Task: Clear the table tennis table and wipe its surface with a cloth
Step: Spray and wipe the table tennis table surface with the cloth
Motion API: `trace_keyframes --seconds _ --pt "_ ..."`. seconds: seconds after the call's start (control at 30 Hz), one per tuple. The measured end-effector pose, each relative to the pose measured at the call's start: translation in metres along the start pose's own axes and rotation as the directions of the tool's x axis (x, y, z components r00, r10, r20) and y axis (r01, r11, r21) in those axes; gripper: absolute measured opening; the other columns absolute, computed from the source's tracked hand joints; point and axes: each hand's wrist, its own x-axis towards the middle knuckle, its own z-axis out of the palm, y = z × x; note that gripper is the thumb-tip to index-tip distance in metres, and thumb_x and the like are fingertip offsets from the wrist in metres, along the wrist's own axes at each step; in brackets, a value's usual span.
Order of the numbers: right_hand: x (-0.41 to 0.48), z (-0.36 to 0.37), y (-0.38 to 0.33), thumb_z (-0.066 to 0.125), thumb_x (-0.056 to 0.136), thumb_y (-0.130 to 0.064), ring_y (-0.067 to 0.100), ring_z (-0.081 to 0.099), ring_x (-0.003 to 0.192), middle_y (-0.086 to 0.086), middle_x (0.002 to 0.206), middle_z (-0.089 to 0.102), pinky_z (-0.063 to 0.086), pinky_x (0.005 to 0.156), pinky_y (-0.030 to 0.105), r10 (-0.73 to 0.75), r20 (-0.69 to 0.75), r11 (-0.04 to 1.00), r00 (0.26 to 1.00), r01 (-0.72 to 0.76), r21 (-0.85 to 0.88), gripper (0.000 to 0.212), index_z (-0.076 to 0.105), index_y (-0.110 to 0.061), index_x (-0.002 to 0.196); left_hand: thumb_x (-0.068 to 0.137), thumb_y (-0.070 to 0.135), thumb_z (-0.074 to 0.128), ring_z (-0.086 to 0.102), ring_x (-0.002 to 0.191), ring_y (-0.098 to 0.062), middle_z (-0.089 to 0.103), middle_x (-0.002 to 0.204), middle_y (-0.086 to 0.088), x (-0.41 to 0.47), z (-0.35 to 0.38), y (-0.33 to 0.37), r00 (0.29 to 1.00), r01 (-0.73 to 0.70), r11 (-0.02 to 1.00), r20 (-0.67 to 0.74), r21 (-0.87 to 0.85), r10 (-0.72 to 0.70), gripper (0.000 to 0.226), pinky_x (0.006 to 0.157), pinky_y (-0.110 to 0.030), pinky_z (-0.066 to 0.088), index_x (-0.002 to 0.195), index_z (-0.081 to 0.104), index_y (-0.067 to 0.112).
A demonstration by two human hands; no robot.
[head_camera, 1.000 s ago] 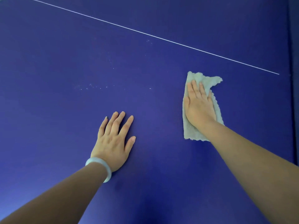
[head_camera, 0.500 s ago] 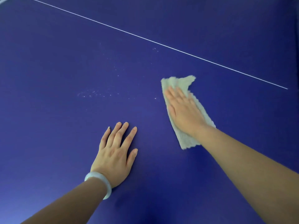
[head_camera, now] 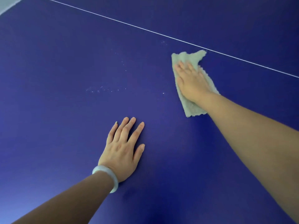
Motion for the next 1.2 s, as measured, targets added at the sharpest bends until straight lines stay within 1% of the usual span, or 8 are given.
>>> trace_keyframes --seconds 0.17,0.27,0.4,0.53,0.63,0.73,0.83,1.2 --pt "-0.094 -0.002 -0.021 0.03 0.104 -0.023 0.031 0.014 0.148 0.006 0.161 0.019 0.012 0.119 0.057 -0.409 0.079 0.909 0.909 0.413 -0.056 0.054 0.018 -0.012 0.155 0.101 0.048 0.021 0.019 0.15 -0.025 0.029 0.158 -0.007 0.001 -0.001 0.001 1.0 0.011 1.0 0.001 0.016 -0.011 0.06 0.121 -0.046 0.012 0.155 0.027 0.023" --pt "-0.105 -0.02 0.033 0.036 0.1 -0.016 0.045 0.028 0.136 0.023 0.15 0.023 0.034 0.102 0.063 0.056 -0.025 0.995 0.998 -0.058 -0.082 0.055 0.021 0.003 0.15 0.1 0.048 0.023 0.019 0.149 -0.026 0.029 0.158 -0.007 0.001 0.0 0.002 1.0 0.003 1.0 0.0 0.014 -0.003 0.06 0.121 -0.047 0.012 0.154 0.028 0.023" --pt "-0.113 -0.011 0.06 0.022 0.105 -0.027 0.024 0.006 0.152 0.001 0.165 0.009 0.015 0.119 0.055 0.514 -0.148 0.857 0.845 -0.511 0.066 0.054 0.013 -0.017 0.157 0.1 0.048 0.022 0.019 0.15 -0.026 0.028 0.159 -0.007 -0.001 -0.001 0.002 1.0 0.007 1.0 -0.003 0.013 -0.007 0.06 0.121 -0.047 0.011 0.154 0.028 0.022" --pt "-0.124 0.023 -0.028 0.02 0.105 -0.029 0.02 0.004 0.152 -0.004 0.165 0.007 0.014 0.121 0.049 0.105 -0.107 0.993 0.989 -0.109 -0.032 0.054 0.011 -0.022 0.158 0.101 0.049 0.019 0.017 0.15 -0.026 0.027 0.159 -0.007 -0.001 0.001 0.0 1.0 0.003 1.0 -0.006 0.017 -0.003 0.061 0.122 -0.047 0.012 0.156 0.023 0.023" --pt "-0.16 0.033 -0.043 0.013 0.106 -0.035 0.01 -0.002 0.152 -0.012 0.165 0.004 0.004 0.124 0.044 -0.245 0.035 0.961 0.969 0.247 -0.124 0.053 0.01 -0.028 0.158 0.101 0.048 0.02 0.017 0.15 -0.026 0.027 0.159 -0.008 0.0 0.002 -0.001 1.0 0.001 1.0 -0.012 0.006 -0.001 0.06 0.122 -0.048 0.013 0.155 0.024 0.022" --pt "-0.172 0.022 0.004 0.017 0.106 -0.034 0.007 -0.005 0.151 -0.015 0.164 0.004 0.002 0.124 0.043 0.195 -0.048 0.981 0.98 -0.195 -0.003 0.052 0.011 -0.031 0.157 0.1 0.048 0.02 0.02 0.149 -0.028 0.029 0.158 -0.01 0.0 0.004 -0.002 1.0 -0.003 1.0 -0.021 0.005 0.003 0.061 0.121 -0.049 0.014 0.155 0.026 0.021" --pt "-0.181 0.024 0.006 0.014 0.104 -0.034 0.014 -0.005 0.152 -0.01 0.165 0.002 0.001 0.123 0.047 0.602 -0.082 0.798 0.794 -0.598 0.072 0.055 0.007 -0.025 0.158 0.1 0.047 0.019 0.021 0.149 -0.029 0.03 0.158 -0.011 0.0 0.005 -0.001 1.0 -0.008 1.0 -0.025 -0.011 0.007 0.062 0.121 -0.05 0.015 0.154 0.029 0.02" --pt "-0.223 0.077 -0.175 -0.006 0.094 -0.04 0.014 -0.012 0.151 -0.008 0.164 -0.009 -0.006 0.123 0.046 0.618 -0.114 0.786 0.778 -0.612 0.081 0.065 -0.004 -0.025 0.157 0.101 0.043 0.02 0.004 0.152 -0.025 0.016 0.163 -0.007 -0.002 -0.004 -0.009 0.996 -0.088 0.978 -0.015 -0.191 0.086 0.059 0.124 -0.044 0.0 0.155 0.024 0.021"
